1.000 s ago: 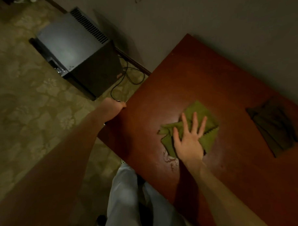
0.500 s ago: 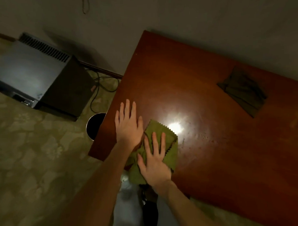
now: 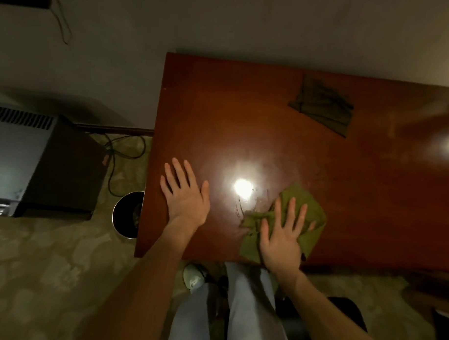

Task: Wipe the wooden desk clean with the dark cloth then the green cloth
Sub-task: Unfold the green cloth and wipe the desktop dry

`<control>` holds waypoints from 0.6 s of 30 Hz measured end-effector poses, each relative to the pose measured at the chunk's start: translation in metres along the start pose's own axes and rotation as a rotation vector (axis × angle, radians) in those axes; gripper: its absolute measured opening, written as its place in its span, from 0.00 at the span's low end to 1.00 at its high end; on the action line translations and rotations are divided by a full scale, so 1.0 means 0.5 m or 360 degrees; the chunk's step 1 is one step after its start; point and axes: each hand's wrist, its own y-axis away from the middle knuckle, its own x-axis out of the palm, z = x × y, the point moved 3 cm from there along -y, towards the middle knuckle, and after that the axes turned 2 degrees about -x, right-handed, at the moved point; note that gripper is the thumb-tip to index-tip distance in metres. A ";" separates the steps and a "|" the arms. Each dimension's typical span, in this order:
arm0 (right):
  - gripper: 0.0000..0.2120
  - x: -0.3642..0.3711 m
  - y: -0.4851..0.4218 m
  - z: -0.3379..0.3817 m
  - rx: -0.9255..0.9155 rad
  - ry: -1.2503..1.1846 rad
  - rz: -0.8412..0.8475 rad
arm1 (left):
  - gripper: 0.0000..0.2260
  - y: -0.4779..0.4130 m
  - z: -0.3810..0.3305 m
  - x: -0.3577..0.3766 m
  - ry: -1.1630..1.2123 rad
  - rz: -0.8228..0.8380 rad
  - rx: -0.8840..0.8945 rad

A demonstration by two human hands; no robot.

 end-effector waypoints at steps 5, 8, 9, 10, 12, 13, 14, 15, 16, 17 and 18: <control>0.33 0.019 -0.040 0.138 -0.0322 -0.0020 0.0101 | 0.28 -0.067 0.001 -0.046 -0.0037 -0.0333 0.0197; 0.33 0.018 -0.122 0.171 -0.0344 -0.0106 0.0060 | 0.25 -0.143 -0.012 -0.075 -0.0037 -0.0442 0.0406; 0.33 0.014 -0.153 0.179 -0.0319 -0.0146 0.0038 | 0.25 -0.169 -0.016 -0.083 -0.0013 -0.0456 0.0395; 0.33 0.013 -0.188 0.184 -0.0282 -0.0178 0.0007 | 0.25 -0.194 -0.017 -0.088 0.0018 -0.0466 0.0350; 0.33 0.007 -0.260 0.197 -0.0204 -0.0192 -0.0072 | 0.25 -0.240 -0.016 -0.095 0.0090 -0.0481 0.0230; 0.33 -0.001 -0.296 0.205 -0.0165 -0.0188 -0.0108 | 0.26 -0.256 -0.015 -0.097 0.0111 -0.0491 0.0193; 0.33 -0.008 -0.335 0.213 -0.0135 -0.0184 -0.0129 | 0.26 -0.268 -0.016 -0.098 0.0108 -0.0507 0.0182; 0.33 -0.015 -0.376 0.223 -0.0119 -0.0192 -0.0139 | 0.26 -0.279 -0.018 -0.100 0.0087 -0.0534 0.0194; 0.33 -0.026 -0.416 0.233 -0.0121 -0.0205 -0.0147 | 0.25 -0.293 -0.024 -0.106 0.0063 -0.0564 0.0218; 0.32 -0.036 -0.454 0.245 -0.0144 -0.0217 -0.0146 | 0.25 -0.314 -0.033 -0.115 0.0049 -0.0588 0.0243; 0.32 -0.044 -0.490 0.259 -0.0185 -0.0224 -0.0140 | 0.25 -0.340 -0.043 -0.126 0.0046 -0.0603 0.0265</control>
